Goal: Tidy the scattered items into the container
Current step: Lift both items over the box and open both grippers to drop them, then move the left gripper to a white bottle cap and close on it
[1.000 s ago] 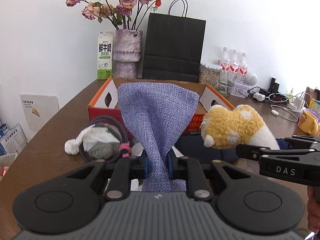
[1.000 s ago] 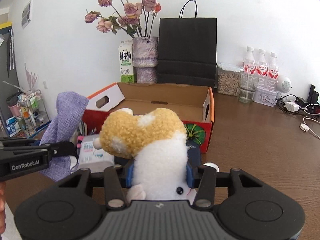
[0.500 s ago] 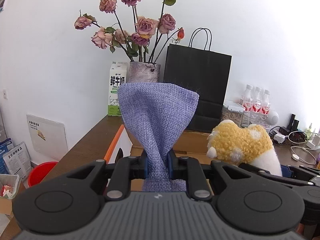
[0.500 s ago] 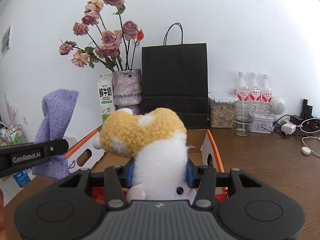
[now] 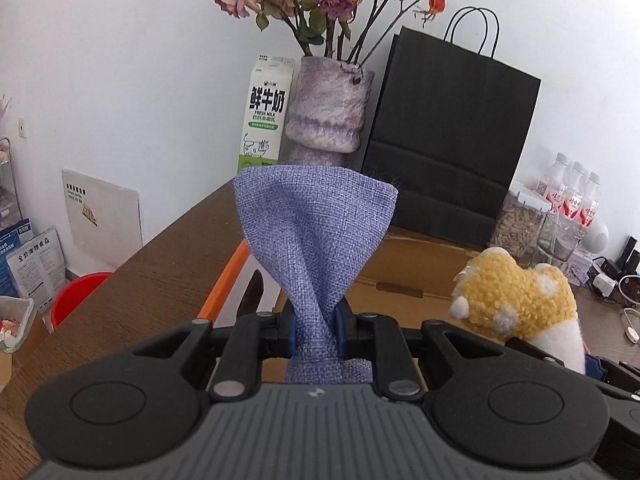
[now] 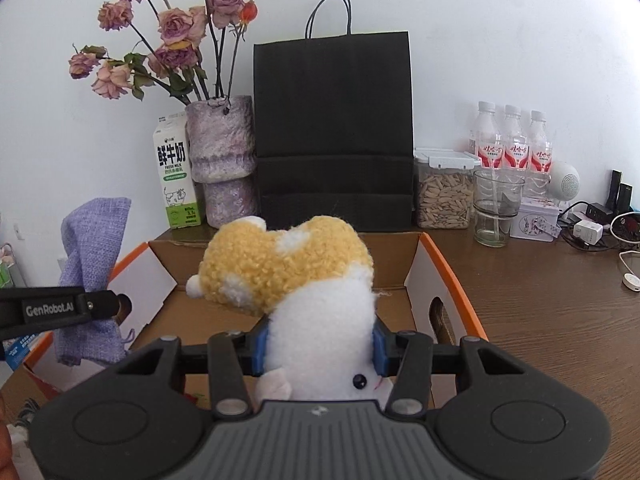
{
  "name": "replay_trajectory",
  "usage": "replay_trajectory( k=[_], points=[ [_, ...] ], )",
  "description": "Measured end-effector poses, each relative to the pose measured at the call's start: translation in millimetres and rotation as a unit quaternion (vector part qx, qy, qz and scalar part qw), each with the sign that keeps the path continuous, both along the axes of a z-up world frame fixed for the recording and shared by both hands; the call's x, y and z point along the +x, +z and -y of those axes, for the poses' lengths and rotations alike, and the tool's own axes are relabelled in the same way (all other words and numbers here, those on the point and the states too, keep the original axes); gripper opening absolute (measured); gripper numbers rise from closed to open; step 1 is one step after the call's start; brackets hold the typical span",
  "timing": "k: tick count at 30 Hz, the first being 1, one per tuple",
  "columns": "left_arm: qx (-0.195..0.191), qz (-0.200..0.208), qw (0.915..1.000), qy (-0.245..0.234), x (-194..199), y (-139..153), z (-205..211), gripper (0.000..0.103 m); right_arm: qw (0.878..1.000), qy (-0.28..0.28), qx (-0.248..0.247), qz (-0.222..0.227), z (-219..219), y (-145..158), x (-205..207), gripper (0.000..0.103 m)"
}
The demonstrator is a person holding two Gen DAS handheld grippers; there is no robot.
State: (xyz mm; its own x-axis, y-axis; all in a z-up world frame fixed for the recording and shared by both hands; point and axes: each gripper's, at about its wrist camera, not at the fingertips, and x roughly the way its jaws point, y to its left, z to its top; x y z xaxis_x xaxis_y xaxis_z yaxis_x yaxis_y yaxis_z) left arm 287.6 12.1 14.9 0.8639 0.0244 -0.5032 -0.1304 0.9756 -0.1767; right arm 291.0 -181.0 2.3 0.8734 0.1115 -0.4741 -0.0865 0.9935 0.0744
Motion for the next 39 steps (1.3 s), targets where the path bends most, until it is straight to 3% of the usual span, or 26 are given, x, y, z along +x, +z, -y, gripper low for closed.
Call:
replay_trajectory(
  k=[8, 10, 11, 12, 13, 14, 15, 18, 32, 39],
  points=[
    [0.020, -0.020, 0.9994, -0.019, 1.3, -11.5, 9.0, 0.019, 1.000, 0.004, -0.010, -0.007, -2.6, -2.7, -1.5, 0.047],
    [0.024, -0.020, 0.9994, -0.015, 0.5, -12.2, 9.1, 0.027, 1.000, 0.005, -0.010, -0.011, -2.2, -4.1, -1.4, 0.055],
    [0.026, -0.019, 0.9994, -0.011, -0.2, -12.4, 8.7, 0.041, 1.000, 0.005, -0.007, -0.011, -1.4, -5.1, -2.1, 0.063],
    [0.027, -0.017, 0.9995, -0.006, -1.1, -12.1, 7.9, 0.066, 1.000, 0.005, -0.005, -0.009, -0.6, -5.7, -3.5, 0.083],
    [0.028, -0.014, 0.9995, -0.001, -2.7, -11.2, 7.3, 0.078, 1.000, 0.006, -0.004, -0.005, 0.0, -5.6, -5.3, 0.097],
    [0.029, -0.006, 0.9996, 0.002, -4.9, -9.4, 5.9, 0.095, 1.000, 0.009, -0.003, 0.002, 0.9, -4.5, -8.4, 0.098],
    [0.029, 0.003, 0.9996, 0.004, -7.6, -7.8, 4.9, 0.103, 1.000, 0.010, -0.004, 0.008, 1.3, -3.1, -11.1, 0.098],
    [0.025, 0.034, 0.9989, 0.020, -15.9, -3.9, 3.1, 0.103, 1.000, 0.006, -0.002, 0.015, 2.7, 0.1, -15.2, 0.103],
    [0.050, 0.067, 0.9965, -0.007, -27.3, 15.9, 8.5, 0.103, 0.999, 0.028, -0.025, 0.030, 3.5, 17.1, -24.9, 0.103],
    [0.048, 0.072, 0.9962, -0.005, -27.4, 14.3, -5.3, 0.103, 0.998, 0.050, -0.030, 0.007, 6.2, 13.1, -24.1, 0.103]
  ],
)
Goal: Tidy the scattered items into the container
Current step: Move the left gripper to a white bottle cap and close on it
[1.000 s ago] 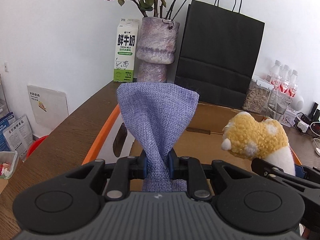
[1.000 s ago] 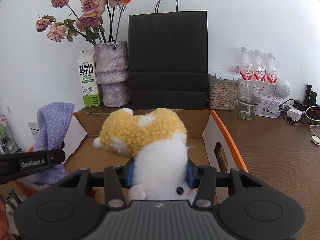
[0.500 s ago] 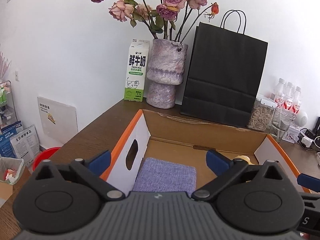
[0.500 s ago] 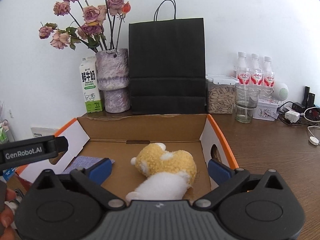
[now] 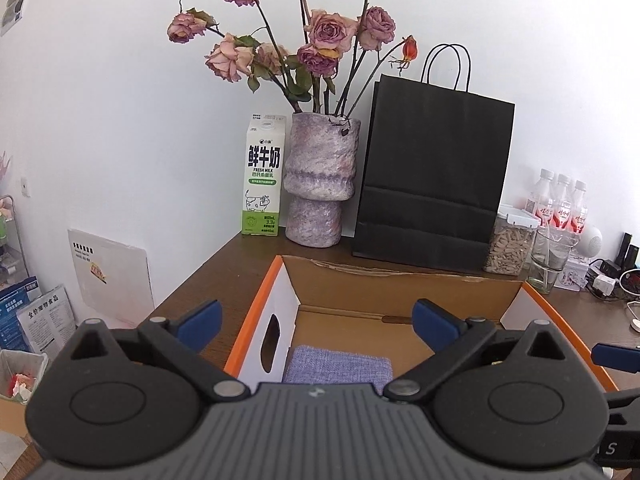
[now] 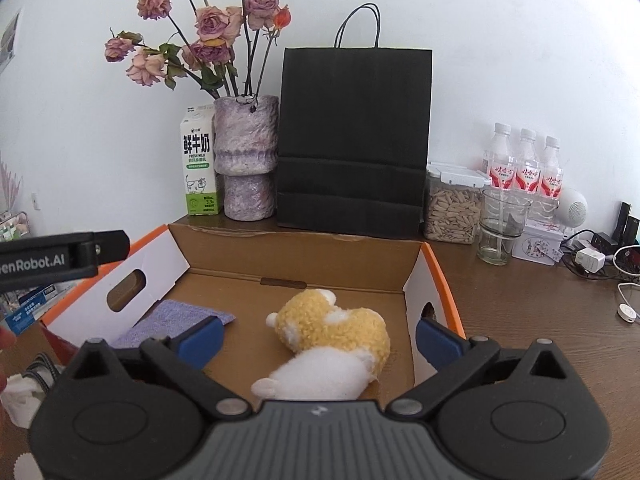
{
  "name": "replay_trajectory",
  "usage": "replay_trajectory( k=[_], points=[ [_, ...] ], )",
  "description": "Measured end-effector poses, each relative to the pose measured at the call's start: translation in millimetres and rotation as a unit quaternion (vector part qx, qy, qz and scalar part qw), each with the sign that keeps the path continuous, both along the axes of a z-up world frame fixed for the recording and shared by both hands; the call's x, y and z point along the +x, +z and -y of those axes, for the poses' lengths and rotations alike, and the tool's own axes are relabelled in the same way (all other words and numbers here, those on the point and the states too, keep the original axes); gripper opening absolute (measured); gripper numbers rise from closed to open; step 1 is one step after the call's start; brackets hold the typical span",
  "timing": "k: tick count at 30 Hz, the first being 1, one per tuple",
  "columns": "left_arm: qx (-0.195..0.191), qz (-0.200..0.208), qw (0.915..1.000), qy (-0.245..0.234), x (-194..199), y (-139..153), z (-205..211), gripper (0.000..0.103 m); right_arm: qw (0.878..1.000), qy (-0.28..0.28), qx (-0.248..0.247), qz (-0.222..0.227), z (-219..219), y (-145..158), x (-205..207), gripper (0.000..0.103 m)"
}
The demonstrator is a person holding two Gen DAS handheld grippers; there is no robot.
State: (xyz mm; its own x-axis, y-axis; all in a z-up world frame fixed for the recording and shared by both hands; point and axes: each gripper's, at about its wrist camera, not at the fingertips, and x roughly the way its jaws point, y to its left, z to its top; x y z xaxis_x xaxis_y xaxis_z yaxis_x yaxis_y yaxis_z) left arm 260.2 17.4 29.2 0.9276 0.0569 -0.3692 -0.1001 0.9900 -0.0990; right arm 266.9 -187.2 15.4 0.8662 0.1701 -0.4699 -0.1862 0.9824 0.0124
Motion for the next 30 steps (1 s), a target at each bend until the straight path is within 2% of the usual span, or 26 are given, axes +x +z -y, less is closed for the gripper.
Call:
replay_trajectory(
  k=[4, 9, 12, 16, 20, 23, 26, 30],
  points=[
    [-0.016, -0.018, 0.9995, -0.023, 0.0, 1.8, -8.8, 0.103, 1.000, 0.021, -0.004, -0.011, 1.2, 1.9, -3.0, 0.103],
    [0.020, -0.032, 0.9990, -0.024, -9.8, 4.1, -14.9, 0.103, 0.999, 0.024, -0.022, -0.002, 3.5, 6.1, -20.0, 0.103],
    [0.022, -0.032, 0.9990, -0.023, -22.2, 4.0, -22.3, 0.103, 0.999, 0.024, -0.025, 0.008, 7.1, 6.9, -38.0, 0.103],
    [0.021, -0.040, 0.9984, -0.034, -44.2, 3.2, -34.6, 0.103, 0.999, 0.041, -0.028, 0.007, 15.3, 5.2, -66.8, 0.103],
    [0.037, -0.039, 0.9979, -0.036, -73.5, -0.4, -46.0, 0.103, 0.997, 0.056, -0.045, 0.011, 22.4, -1.5, -103.5, 0.103],
    [0.031, -0.037, 0.9983, -0.032, -97.2, -6.3, -55.9, 0.103, 0.997, 0.060, -0.044, 0.005, 27.2, -10.4, -129.5, 0.103],
    [0.009, -0.048, 0.9980, -0.040, -118.0, -16.0, -65.7, 0.103, 0.997, 0.063, -0.041, -0.001, 30.4, -20.8, -151.8, 0.103],
    [0.017, -0.071, 0.9964, -0.043, -142.1, -32.6, -69.8, 0.103, 0.997, 0.059, -0.046, -0.010, 32.3, -35.4, -177.6, 0.103]
  ],
)
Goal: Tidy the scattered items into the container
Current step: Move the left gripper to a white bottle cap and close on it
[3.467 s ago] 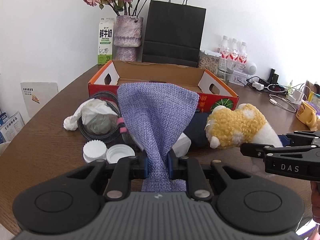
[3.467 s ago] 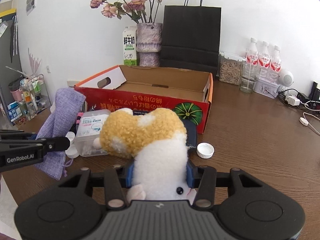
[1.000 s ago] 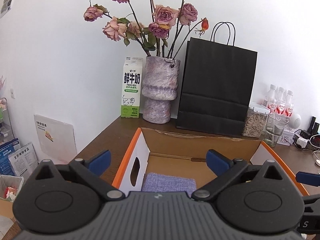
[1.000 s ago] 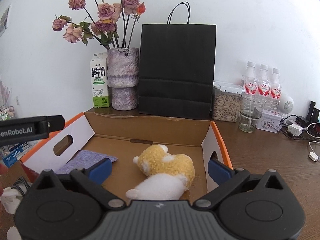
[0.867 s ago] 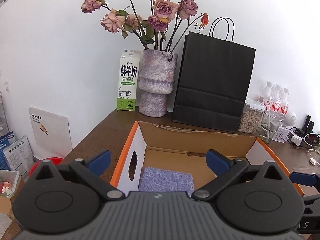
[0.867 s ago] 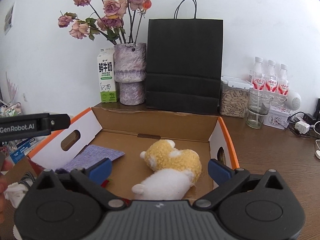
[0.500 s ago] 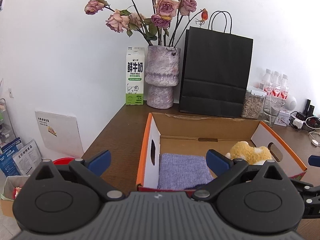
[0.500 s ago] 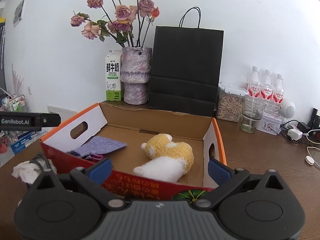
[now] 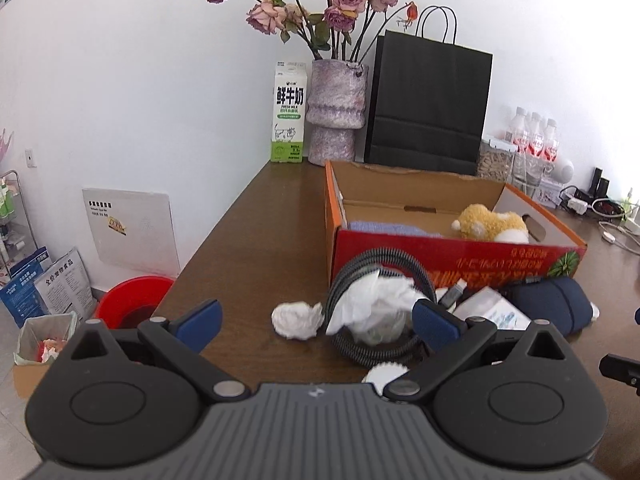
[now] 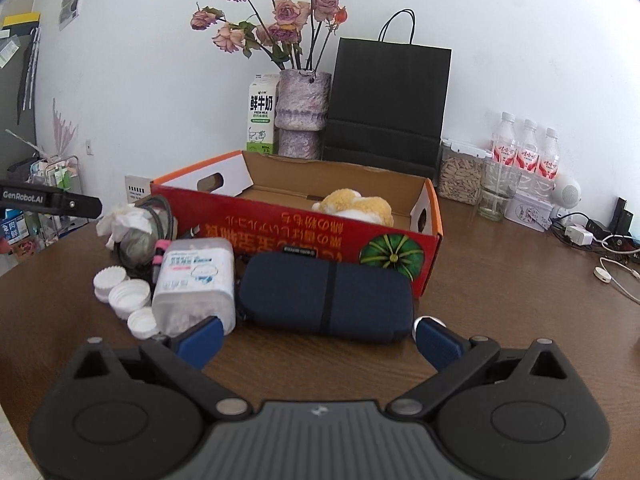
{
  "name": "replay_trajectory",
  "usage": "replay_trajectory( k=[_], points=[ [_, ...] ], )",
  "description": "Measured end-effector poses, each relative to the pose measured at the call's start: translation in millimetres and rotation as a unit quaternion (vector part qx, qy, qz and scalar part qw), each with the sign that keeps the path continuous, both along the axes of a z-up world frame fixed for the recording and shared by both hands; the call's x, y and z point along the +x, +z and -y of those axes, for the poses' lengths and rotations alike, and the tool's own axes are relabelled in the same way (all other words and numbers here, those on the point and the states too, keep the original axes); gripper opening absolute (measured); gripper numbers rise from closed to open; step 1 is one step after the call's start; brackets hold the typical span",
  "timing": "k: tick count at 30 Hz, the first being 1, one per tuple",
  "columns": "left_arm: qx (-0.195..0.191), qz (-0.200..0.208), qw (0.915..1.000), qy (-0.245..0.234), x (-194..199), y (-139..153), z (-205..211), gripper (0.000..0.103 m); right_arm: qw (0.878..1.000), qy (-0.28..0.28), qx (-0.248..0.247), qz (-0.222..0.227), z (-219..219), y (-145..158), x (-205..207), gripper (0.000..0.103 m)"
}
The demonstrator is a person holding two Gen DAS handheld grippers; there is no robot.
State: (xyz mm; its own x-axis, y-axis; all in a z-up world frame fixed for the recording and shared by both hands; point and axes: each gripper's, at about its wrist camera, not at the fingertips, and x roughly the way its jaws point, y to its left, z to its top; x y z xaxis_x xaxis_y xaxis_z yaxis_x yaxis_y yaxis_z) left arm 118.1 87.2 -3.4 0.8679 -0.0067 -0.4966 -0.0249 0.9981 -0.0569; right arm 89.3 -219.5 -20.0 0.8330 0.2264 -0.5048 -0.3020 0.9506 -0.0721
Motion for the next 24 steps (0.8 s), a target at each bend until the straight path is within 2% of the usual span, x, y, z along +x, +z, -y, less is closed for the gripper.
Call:
replay_trajectory(
  k=[6, 10, 18, 22, 23, 24],
  points=[
    [-0.003, -0.027, 0.9996, -0.007, -24.7, -30.3, -1.3, 0.103, 1.000, -0.018, 0.011, -0.016, 2.7, -17.9, -24.7, 0.103],
    [0.012, -0.035, 0.9993, -0.003, -17.8, -36.0, 3.3, 0.103, 0.999, -0.040, 0.028, -0.025, 5.7, -22.2, -26.5, 0.103],
    [0.030, -0.039, 0.9982, -0.033, -1.1, -44.0, 17.6, 0.103, 0.997, -0.067, 0.033, -0.027, 19.1, -23.8, -23.3, 0.103],
    [0.037, -0.044, 0.9972, -0.048, 3.2, -46.9, 24.4, 0.093, 0.996, -0.073, 0.033, -0.027, 24.1, -24.4, -21.3, 0.103],
    [0.039, -0.044, 0.9971, -0.048, 4.0, -46.9, 25.5, 0.089, 0.996, -0.074, 0.032, -0.028, 25.1, -24.7, -20.5, 0.103],
    [0.040, -0.045, 0.9970, -0.049, 5.0, -46.8, 26.6, 0.078, 0.996, -0.075, 0.031, -0.029, 25.8, -24.8, -19.7, 0.103]
  ],
)
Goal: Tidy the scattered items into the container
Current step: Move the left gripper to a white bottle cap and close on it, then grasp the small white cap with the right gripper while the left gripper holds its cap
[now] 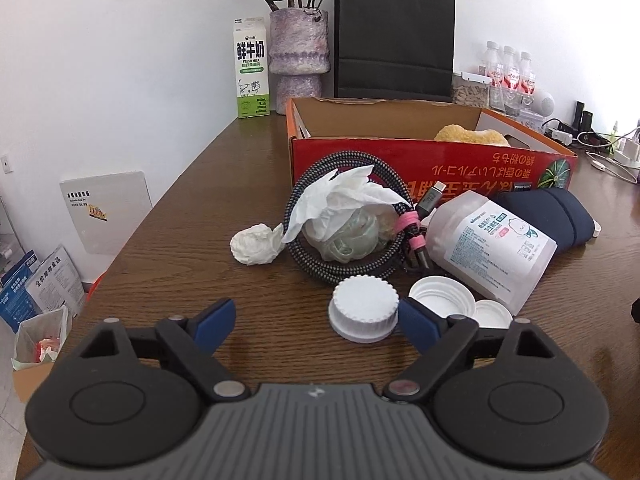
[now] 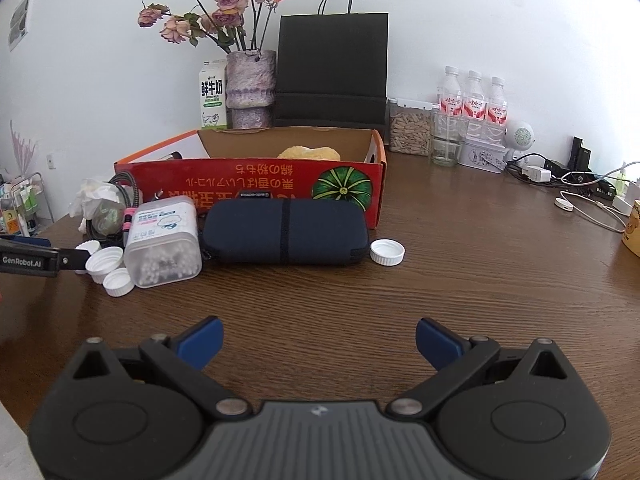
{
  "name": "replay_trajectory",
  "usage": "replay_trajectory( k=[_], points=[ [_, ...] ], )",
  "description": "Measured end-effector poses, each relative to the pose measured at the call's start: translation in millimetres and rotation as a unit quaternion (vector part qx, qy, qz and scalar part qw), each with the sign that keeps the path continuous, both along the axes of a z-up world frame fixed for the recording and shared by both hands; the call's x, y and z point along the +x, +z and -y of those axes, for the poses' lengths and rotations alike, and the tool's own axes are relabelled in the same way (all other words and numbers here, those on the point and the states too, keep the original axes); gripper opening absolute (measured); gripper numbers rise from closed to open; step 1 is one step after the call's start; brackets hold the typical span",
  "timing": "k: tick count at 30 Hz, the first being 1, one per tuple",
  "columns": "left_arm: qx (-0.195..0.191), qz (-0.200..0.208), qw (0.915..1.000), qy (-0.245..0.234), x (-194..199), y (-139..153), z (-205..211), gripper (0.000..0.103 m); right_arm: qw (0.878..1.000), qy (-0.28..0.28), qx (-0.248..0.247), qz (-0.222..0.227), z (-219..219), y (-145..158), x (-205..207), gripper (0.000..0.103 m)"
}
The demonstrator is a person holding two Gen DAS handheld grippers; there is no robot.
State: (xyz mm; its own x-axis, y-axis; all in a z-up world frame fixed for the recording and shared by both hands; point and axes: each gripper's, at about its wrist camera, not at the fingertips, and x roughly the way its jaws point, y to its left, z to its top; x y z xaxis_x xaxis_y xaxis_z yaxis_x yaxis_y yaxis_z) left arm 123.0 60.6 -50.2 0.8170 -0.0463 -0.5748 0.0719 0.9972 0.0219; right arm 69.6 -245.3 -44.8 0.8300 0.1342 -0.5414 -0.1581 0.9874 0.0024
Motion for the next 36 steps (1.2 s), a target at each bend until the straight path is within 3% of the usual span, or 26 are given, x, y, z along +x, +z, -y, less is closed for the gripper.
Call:
replay_trajectory(
  k=[4, 5, 9, 17, 26, 36],
  points=[
    [-0.003, -0.010, 0.9998, -0.015, 5.4, 0.2, 3.0, 0.044, 1.000, 0.002, -0.006, -0.001, 1.9, 1.1, 3.8, 0.103],
    [-0.001, -0.008, 0.9999, -0.015, 5.5, 0.9, 4.0, 0.041, 1.000, 0.002, -0.009, -0.001, 2.3, 1.7, 5.4, 0.103],
    [0.012, 0.004, 0.9999, -0.009, 1.6, 5.3, 6.4, 0.041, 1.000, -0.001, -0.017, 0.000, 5.7, 4.9, 13.3, 0.103],
    [0.000, 0.026, 0.9992, 0.029, 0.5, 21.9, -10.3, 0.041, 0.999, -0.027, -0.029, -0.016, 19.5, 8.7, 50.9, 0.102],
    [-0.007, 0.028, 0.9980, 0.056, 0.2, 24.8, -24.1, 0.041, 0.997, -0.037, -0.065, -0.029, 33.6, 6.3, 86.9, 0.094],
    [-0.018, 0.023, 0.9971, 0.070, -0.9, 23.5, -32.3, 0.041, 0.997, -0.009, -0.061, -0.041, 46.0, -3.3, 113.3, 0.066]
  ],
)
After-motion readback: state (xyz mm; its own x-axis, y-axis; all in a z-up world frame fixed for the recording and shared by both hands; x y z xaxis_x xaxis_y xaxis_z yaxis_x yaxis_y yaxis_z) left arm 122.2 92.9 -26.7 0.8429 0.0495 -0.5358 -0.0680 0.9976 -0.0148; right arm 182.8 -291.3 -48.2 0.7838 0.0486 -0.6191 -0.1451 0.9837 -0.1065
